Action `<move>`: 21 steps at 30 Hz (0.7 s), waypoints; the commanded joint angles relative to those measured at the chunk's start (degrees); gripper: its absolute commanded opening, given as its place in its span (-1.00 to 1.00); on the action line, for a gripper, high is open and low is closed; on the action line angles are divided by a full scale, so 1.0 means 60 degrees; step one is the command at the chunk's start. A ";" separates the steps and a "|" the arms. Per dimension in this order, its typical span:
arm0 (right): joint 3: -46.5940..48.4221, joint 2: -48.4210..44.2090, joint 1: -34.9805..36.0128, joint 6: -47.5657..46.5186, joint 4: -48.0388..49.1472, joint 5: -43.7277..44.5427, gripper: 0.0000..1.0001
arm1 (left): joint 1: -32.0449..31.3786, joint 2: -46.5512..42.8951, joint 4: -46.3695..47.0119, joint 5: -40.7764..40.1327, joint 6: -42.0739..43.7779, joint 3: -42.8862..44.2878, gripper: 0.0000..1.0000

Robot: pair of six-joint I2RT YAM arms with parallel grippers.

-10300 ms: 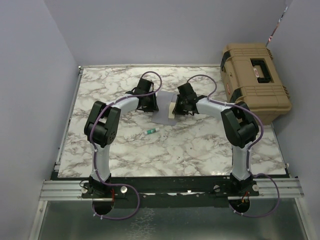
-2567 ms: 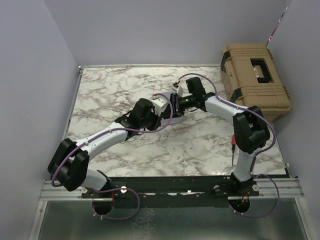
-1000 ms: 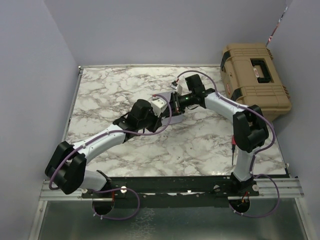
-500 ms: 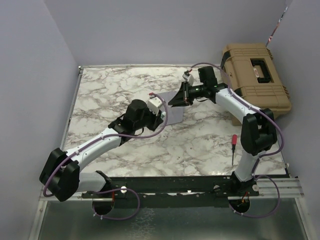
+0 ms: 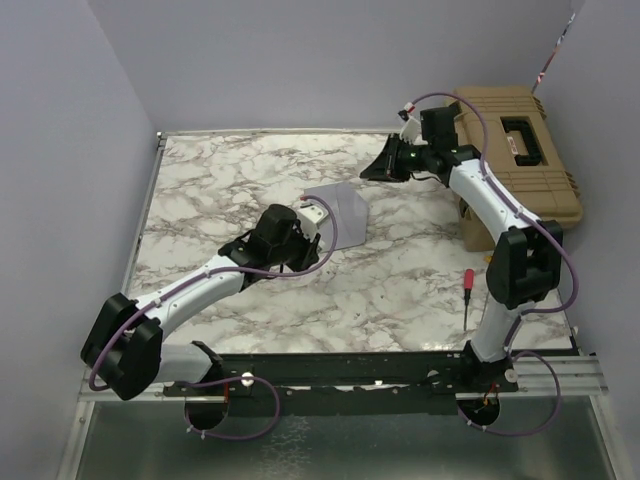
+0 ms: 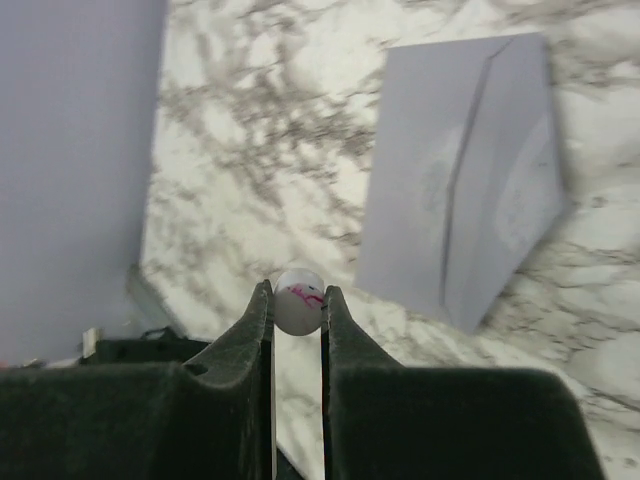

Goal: Place the letter into the envelope and seal it

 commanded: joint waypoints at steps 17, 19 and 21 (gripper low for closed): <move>-0.3262 0.0570 0.1279 -0.1444 0.0936 1.0521 -0.99 | 0.0038 -0.0497 0.0616 -0.0516 -0.0773 0.0733 -1.00; -0.3517 0.0586 0.1281 -0.1438 0.1298 1.0762 -0.99 | 0.0040 -0.0490 0.0611 -0.0527 -0.0777 0.0730 -1.00; -0.3790 0.0551 0.1287 -0.1470 0.1699 1.0775 -0.99 | 0.0041 -0.0505 0.0627 -0.0526 -0.0801 0.0719 -1.00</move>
